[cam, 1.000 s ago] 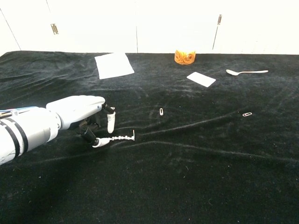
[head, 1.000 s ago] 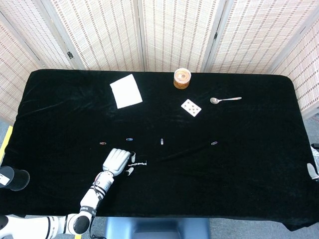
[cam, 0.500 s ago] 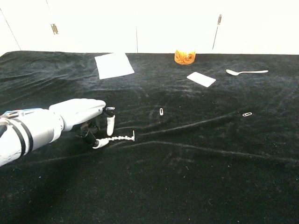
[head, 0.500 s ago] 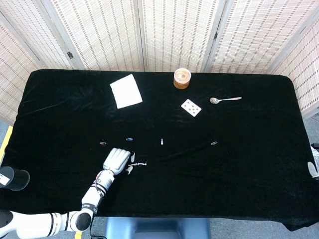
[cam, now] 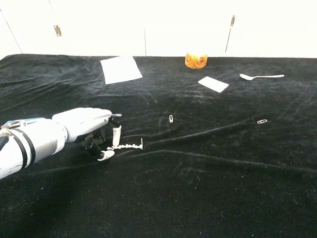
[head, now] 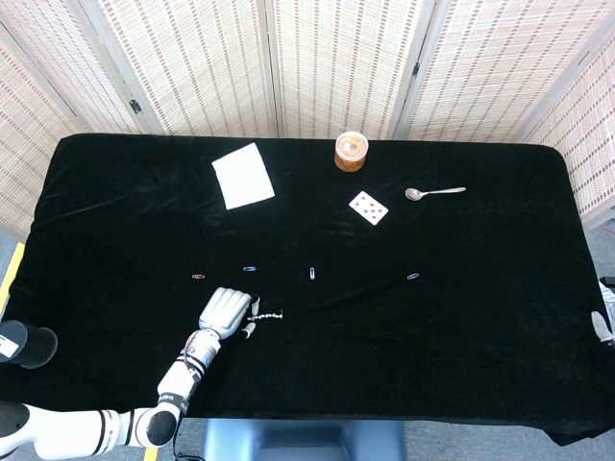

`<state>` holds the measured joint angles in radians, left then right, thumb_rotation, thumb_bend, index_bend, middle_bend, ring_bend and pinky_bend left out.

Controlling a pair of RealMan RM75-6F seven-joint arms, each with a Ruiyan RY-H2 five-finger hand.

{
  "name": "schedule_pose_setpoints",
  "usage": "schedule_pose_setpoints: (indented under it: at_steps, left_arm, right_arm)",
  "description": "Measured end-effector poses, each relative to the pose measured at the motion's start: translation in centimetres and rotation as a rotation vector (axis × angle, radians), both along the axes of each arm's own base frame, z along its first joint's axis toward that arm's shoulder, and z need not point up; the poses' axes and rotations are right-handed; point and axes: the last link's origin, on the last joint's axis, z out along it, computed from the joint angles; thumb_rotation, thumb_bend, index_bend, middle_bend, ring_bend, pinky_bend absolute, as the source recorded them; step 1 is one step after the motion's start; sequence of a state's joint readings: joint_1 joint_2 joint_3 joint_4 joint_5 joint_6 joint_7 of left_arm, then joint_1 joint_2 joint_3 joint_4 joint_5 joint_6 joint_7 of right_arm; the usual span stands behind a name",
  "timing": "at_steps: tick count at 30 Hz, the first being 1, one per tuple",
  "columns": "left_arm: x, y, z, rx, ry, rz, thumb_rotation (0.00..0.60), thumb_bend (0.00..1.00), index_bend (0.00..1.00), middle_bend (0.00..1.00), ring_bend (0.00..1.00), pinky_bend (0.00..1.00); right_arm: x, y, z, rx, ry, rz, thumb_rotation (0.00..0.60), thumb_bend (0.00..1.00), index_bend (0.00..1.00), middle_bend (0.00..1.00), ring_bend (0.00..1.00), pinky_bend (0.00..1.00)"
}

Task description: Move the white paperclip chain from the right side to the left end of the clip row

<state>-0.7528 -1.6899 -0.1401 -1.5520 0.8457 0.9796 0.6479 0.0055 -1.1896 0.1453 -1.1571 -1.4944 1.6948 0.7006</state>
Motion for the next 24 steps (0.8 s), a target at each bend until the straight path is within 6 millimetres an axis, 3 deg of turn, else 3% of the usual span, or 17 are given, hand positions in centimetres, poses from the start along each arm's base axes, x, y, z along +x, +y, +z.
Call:
schedule_pose_setpoints:
  at_steps: [16, 24]
  left_arm:
    - [-0.26, 0.25, -0.19, 0.006, -0.013, 0.006, 0.6, 0.44, 0.61, 0.99, 0.98, 0.98]
    - [-0.52, 0.38, -0.1, 0.019, -0.028, 0.015, 0.6, 0.53, 0.76, 1.0, 0.98, 0.98]
  right_arm:
    - [-0.06, -0.48, -0.27, 0.019, 0.004, -0.01, 0.6, 0.35, 0.0, 0.0, 0.0, 0.0]
    - [-0.06, -0.68, -0.36, 0.022, 0.006, -0.013, 0.6, 0.35, 0.0, 0.0, 0.0, 0.0]
